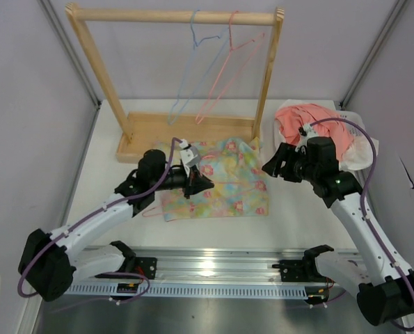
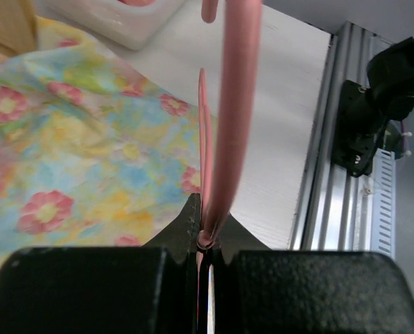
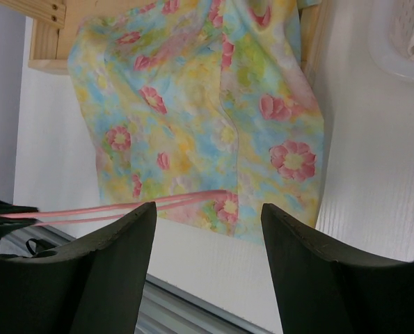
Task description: Place the skirt on the hanger
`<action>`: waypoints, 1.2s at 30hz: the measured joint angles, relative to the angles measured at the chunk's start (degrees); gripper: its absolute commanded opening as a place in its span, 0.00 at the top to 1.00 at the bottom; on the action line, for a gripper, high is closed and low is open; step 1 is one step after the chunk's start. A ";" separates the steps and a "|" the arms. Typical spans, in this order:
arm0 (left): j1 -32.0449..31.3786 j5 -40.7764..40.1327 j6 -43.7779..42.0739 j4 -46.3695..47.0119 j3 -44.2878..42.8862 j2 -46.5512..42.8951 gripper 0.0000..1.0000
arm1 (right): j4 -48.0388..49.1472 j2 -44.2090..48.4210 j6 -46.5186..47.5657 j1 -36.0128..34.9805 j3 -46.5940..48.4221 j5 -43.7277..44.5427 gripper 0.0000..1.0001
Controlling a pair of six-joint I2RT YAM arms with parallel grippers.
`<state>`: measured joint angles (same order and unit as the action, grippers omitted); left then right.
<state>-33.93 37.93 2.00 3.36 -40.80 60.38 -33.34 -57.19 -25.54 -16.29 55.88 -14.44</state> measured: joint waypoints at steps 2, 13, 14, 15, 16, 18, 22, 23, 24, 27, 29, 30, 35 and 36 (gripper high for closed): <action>-2.89 -0.42 1.11 2.56 0.31 3.30 1.00 | -0.59 1.42 -0.33 -0.15 -0.63 0.04 0.32; -11.06 -1.33 5.79 12.81 0.31 21.46 1.00 | -4.39 7.58 -3.04 -4.55 -8.22 3.74 0.40; -11.21 -1.75 6.27 13.49 0.31 22.16 1.00 | -4.55 7.69 -3.56 -5.53 -9.31 4.44 0.41; -11.34 -2.12 6.86 14.38 0.37 22.69 1.00 | -4.74 7.78 -4.20 -6.36 -10.45 5.11 0.41; -11.52 -2.62 7.56 15.82 0.72 23.06 1.00 | -4.68 7.89 -4.87 -7.15 -11.67 5.79 0.41; -11.91 -3.32 8.83 18.84 1.60 23.71 1.00 | -4.79 8.15 -6.12 -8.59 -14.08 6.99 0.44; -12.94 -4.74 11.19 23.43 2.95 26.36 1.00 | -4.61 8.90 -8.57 -10.62 -17.84 9.18 0.45; -13.18 -4.87 11.61 24.20 3.13 26.95 1.00 | -4.50 9.09 -9.07 -11.02 -18.64 9.66 0.45; -13.40 -4.94 11.91 25.05 3.23 27.61 1.00 | -4.50 9.25 -9.57 -11.41 -19.30 10.10 0.45; -13.94 -4.98 12.92 26.62 3.32 28.98 1.00 | -4.22 9.31 -10.86 -12.70 -20.72 11.26 0.47; -14.03 -5.11 13.14 27.19 3.41 29.11 1.00 | -3.87 9.29 -11.45 -13.55 -21.40 11.91 0.48; -14.08 -5.18 13.22 27.41 3.41 29.18 1.00 | -3.63 9.25 -11.85 -14.03 -21.73 12.26 0.48; -14.23 -6.34 13.53 27.34 3.15 30.23 1.00 | -0.87 7.69 -13.00 -16.33 -23.32 14.32 0.52; -14.23 -6.62 13.51 26.95 2.73 30.56 1.00 | -0.07 7.13 -13.31 -16.63 -23.80 14.60 0.52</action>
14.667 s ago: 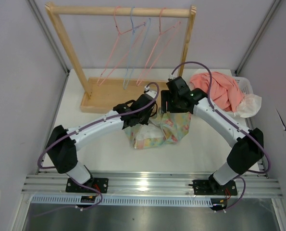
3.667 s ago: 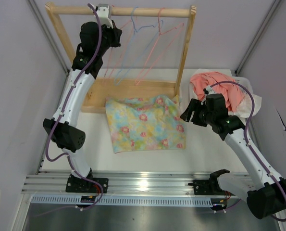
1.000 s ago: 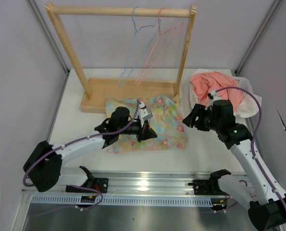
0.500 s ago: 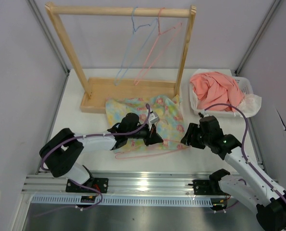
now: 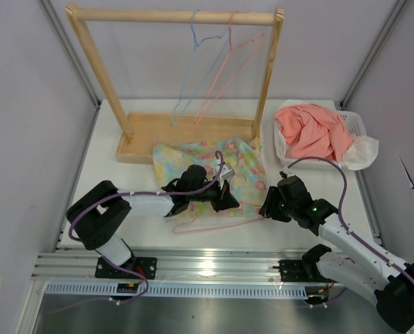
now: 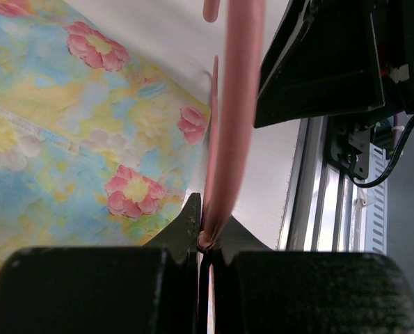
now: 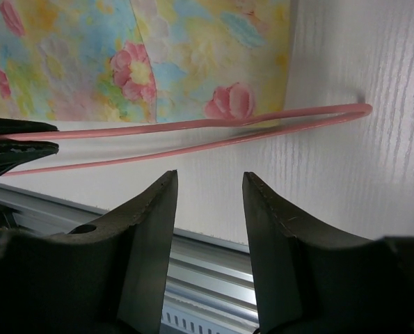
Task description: Place the skirt on the hanger
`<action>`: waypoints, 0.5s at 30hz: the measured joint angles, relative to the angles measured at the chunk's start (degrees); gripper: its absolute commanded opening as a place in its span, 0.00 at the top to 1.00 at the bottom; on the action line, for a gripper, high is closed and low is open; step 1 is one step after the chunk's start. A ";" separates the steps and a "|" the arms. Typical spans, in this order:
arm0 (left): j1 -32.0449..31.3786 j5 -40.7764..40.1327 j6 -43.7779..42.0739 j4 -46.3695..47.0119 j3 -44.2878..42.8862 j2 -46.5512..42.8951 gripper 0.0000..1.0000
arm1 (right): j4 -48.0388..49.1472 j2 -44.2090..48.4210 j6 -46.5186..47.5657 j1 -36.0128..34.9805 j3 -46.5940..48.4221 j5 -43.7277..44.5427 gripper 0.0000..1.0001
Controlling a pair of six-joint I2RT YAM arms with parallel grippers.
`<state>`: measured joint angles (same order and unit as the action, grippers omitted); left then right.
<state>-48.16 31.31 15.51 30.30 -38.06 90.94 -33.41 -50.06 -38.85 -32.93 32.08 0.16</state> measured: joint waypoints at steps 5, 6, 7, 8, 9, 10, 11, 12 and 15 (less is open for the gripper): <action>-0.17 -1.33 -0.39 -3.52 -5.25 3.08 1.00 | 3.43 -2.34 -0.85 -1.05 -2.89 1.75 0.54; -0.15 -1.51 -0.50 -3.85 -5.70 3.50 1.00 | 3.82 -2.58 -1.09 -1.14 -3.23 2.08 0.54; -0.17 -1.81 -0.55 -4.20 -6.08 3.85 1.00 | 4.42 -2.80 -1.25 -1.20 -3.72 2.43 0.54; -0.15 -2.08 -0.59 -4.68 -6.34 4.09 1.00 | 4.96 -2.97 -1.33 -1.27 -4.09 2.69 0.53; -0.15 -2.25 -0.74 -5.22 -6.71 4.37 1.00 | 5.25 -3.26 -1.44 -1.29 -4.28 2.99 0.54; -0.15 -2.29 -1.01 -5.84 -7.15 4.63 1.00 | 5.64 -3.63 -1.44 -1.36 -4.42 3.39 0.54; -0.15 -2.32 -1.11 -6.27 -7.54 4.85 1.00 | 5.92 -4.00 -1.46 -1.38 -4.44 3.67 0.53; -0.15 -2.29 -1.33 -6.64 -8.02 5.20 1.00 | 6.43 -4.61 -1.44 -1.38 -4.44 4.02 0.53; -0.15 -2.21 -2.05 -7.45 -8.94 6.25 1.00 | 8.11 -6.25 -1.38 -1.38 -4.44 4.98 0.53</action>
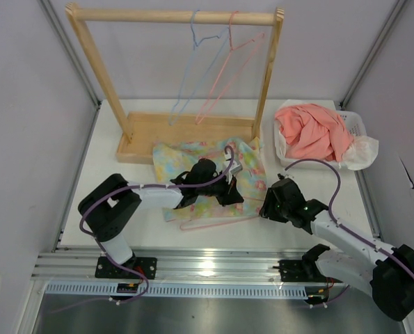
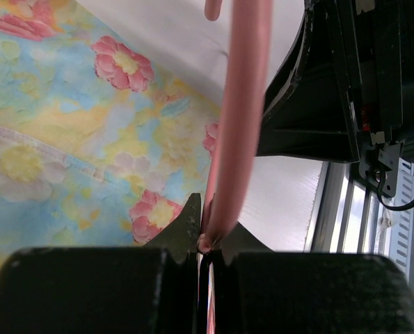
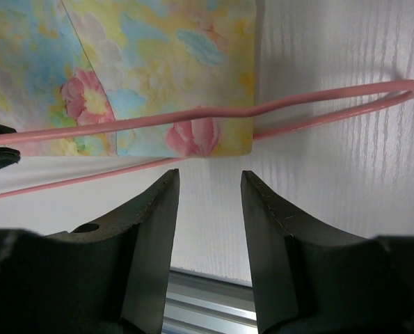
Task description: Place the skirt on the hanger
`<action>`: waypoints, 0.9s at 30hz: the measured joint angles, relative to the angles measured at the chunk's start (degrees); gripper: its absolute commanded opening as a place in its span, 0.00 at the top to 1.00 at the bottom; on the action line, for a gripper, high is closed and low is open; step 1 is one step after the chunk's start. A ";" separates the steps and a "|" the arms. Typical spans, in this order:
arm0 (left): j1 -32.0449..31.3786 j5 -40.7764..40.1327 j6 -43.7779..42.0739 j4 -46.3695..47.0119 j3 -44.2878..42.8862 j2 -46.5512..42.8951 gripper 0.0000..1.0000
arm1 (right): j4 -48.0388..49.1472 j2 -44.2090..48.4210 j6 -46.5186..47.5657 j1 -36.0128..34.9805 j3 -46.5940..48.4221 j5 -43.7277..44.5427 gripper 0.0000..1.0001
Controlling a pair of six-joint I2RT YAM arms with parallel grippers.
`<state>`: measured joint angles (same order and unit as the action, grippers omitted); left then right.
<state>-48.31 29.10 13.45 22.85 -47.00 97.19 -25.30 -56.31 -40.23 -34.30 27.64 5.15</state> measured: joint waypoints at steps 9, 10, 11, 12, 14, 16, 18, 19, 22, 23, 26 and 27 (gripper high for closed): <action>0.00 0.02 -0.48 -1.07 -0.09 1.16 1.00 | 3.54 -5.16 0.94 -0.09 0.00 2.60 0.48; 0.02 0.02 -0.48 -1.11 -0.09 1.18 1.00 | 3.67 -5.38 1.03 -0.09 0.00 2.78 0.48; 0.07 0.02 -0.48 -1.16 -0.09 1.18 1.00 | 3.85 -5.53 1.09 -0.11 0.00 3.02 0.48; 0.07 0.02 -0.48 -1.18 -0.09 1.18 1.00 | 4.02 -5.60 1.18 -0.09 0.00 3.21 0.48; 0.07 0.04 -0.50 -1.20 -0.09 1.18 1.00 | 4.46 -5.68 1.25 -0.11 0.00 3.54 0.48; 0.13 0.04 -0.57 -1.44 -0.09 1.18 1.00 | 5.03 -5.97 1.22 -0.11 0.00 3.63 0.48; 0.22 0.04 -0.63 -1.64 -0.09 1.20 1.00 | 5.97 -6.86 1.22 -0.11 0.00 3.63 0.49; 0.31 0.04 -0.66 -1.70 -0.09 1.20 1.00 | 6.36 -7.34 1.22 -0.11 0.00 3.61 0.49; 0.52 0.07 -0.79 -1.99 -0.09 1.27 1.00 | 7.26 -8.52 1.22 -0.15 0.00 3.58 0.52; 0.59 0.09 -0.90 -2.03 -0.09 1.36 1.00 | 7.54 -8.74 1.20 -0.15 0.00 3.58 0.53; 0.83 0.15 -0.92 -2.14 -0.11 1.57 1.00 | 8.00 -8.83 1.16 -0.15 0.00 3.58 0.61; 0.85 0.15 -0.94 -2.16 -0.11 1.62 1.00 | 8.11 -8.83 1.09 -0.15 0.00 3.58 0.67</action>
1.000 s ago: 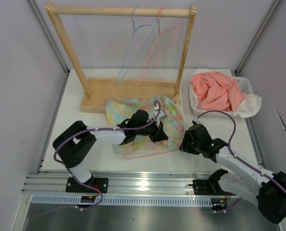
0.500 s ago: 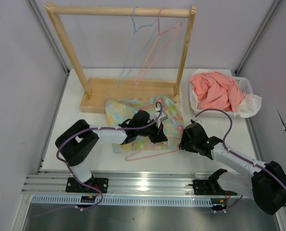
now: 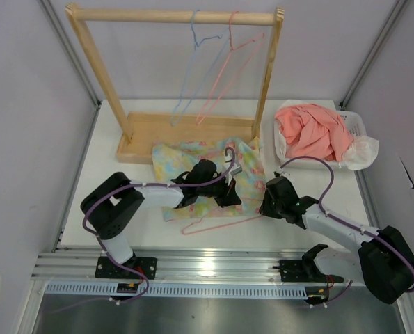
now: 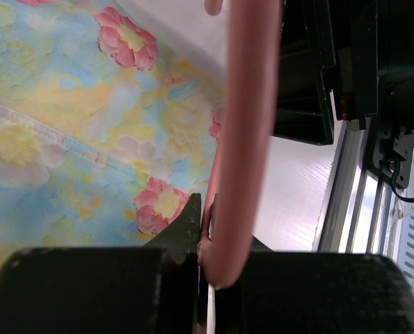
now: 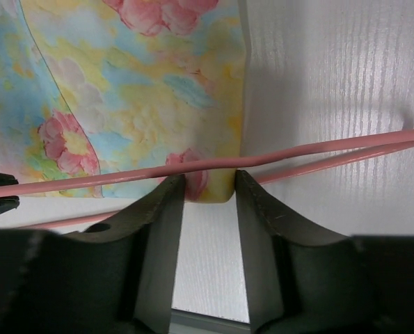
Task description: Place the skirt on the hanger
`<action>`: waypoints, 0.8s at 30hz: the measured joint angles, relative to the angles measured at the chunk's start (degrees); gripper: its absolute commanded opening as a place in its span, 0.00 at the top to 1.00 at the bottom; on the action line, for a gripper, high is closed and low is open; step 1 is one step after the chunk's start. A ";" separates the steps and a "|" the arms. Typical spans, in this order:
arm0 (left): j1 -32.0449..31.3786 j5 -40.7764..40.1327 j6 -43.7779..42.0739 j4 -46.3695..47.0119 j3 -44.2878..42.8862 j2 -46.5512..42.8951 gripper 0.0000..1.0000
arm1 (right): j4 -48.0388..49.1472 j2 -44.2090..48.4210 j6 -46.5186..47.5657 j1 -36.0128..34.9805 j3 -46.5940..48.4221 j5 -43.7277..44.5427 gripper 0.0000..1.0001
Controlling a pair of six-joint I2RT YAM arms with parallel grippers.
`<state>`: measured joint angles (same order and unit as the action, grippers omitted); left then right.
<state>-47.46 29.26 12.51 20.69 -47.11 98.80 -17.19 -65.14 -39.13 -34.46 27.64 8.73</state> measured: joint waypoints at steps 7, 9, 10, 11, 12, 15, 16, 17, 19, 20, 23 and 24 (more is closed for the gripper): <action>0.35 -0.46 0.00 -0.76 -0.26 0.11 1.00 | -1.70 0.48 -0.46 -0.07 0.81 0.04 0.79; 0.63 -0.74 0.00 -1.20 -0.33 0.11 1.00 | -3.87 1.44 -0.33 0.17 2.43 0.02 0.81; 0.81 -0.92 0.02 -1.57 -0.42 0.11 1.00 | -5.09 2.12 -0.17 0.55 3.58 -0.09 0.82; 0.98 -1.22 0.02 -1.99 -0.59 0.11 1.00 | -6.05 2.97 0.02 1.22 4.72 -0.35 0.82; 1.16 -1.62 0.02 -2.25 -0.70 0.11 1.00 | -6.75 3.85 0.15 2.01 5.68 -0.46 0.82; 1.66 -2.49 0.04 -2.75 -0.92 0.11 1.00 | -9.29 7.06 0.81 5.86 8.98 -1.66 0.82; 1.86 -2.91 0.04 -2.86 -0.96 0.11 1.00 | -9.97 7.74 1.29 6.99 9.99 -1.90 0.82; 2.03 -3.32 0.09 -2.91 -0.96 0.11 1.00 | -10.84 8.07 1.75 8.07 10.99 -2.08 0.82; 2.45 -4.04 0.39 -2.97 -0.96 0.11 1.00 | -12.17 8.13 2.51 9.44 12.44 -2.38 0.82; 2.62 -4.33 0.52 -2.97 -0.96 0.11 1.00 | -12.48 8.13 2.84 9.86 12.57 -2.60 0.83; 3.34 -5.53 0.87 -3.10 -0.96 0.11 1.00 | -14.64 8.15 3.74 11.50 12.57 -3.69 0.81; 3.56 -5.75 1.01 -3.10 -0.96 0.11 1.00 | -15.26 8.20 3.96 12.15 12.57 -4.13 0.80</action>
<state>-43.90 23.51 13.52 17.58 -48.07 98.91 -32.45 -56.95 -35.18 -22.31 40.21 4.60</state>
